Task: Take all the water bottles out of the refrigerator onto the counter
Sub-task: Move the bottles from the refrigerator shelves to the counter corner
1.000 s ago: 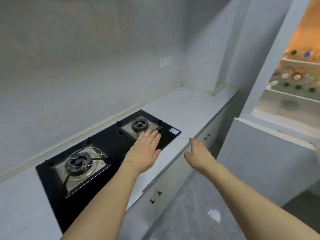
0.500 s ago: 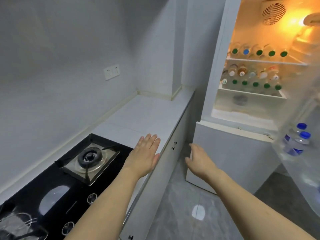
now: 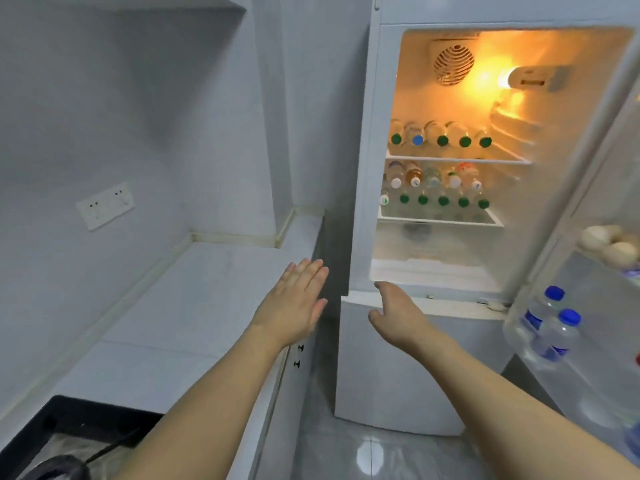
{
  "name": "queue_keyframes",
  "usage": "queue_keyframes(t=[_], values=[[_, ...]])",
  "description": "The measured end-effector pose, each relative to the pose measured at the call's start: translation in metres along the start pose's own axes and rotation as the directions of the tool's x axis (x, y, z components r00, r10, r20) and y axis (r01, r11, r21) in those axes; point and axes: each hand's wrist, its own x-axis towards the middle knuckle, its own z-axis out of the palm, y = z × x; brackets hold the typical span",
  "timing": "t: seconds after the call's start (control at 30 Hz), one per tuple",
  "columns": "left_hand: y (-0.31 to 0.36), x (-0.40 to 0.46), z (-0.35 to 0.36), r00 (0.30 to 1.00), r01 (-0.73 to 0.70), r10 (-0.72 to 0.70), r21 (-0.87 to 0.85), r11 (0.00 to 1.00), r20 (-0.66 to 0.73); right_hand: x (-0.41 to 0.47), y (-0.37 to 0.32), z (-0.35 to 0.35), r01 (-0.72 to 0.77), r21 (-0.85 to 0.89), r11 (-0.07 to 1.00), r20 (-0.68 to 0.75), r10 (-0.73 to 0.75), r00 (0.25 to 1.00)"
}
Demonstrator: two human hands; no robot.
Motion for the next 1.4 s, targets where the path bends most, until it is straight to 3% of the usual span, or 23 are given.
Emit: queue_keyframes(t=[0.23,0.6,0.8,0.97,1.27,1.4], values=[[0.024,0.119,0.016,0.979,-0.197,0.198,0.023,0.98,-0.055,0.063,0.057,-0.058,-0.086,0.048,0.995,-0.118,0.091,0.989],[0.049,0.326,0.021,0.939,-0.313,0.328,0.14,0.939,-0.104,0.202,0.12,-0.167,-0.054,0.111,0.992,-0.38,0.093,0.92],[0.047,0.43,0.008,0.956,-0.235,0.27,0.252,0.939,-0.112,0.273,0.141,-0.227,-0.007,0.149,0.989,-0.496,0.081,0.864],[0.042,0.491,-0.011,0.991,0.01,0.045,0.411,0.912,-0.123,0.329,0.151,-0.256,0.042,0.1,0.994,-0.508,0.015,0.862],[0.022,0.56,0.006,0.986,0.11,-0.165,0.679,0.726,0.016,0.429,0.147,-0.256,0.108,-0.221,0.969,-0.551,-0.216,0.806],[0.016,0.582,0.019,0.974,0.112,-0.219,0.741,0.662,0.048,0.465,0.144,-0.248,0.024,-0.246,0.969,-0.511,-0.151,0.846]])
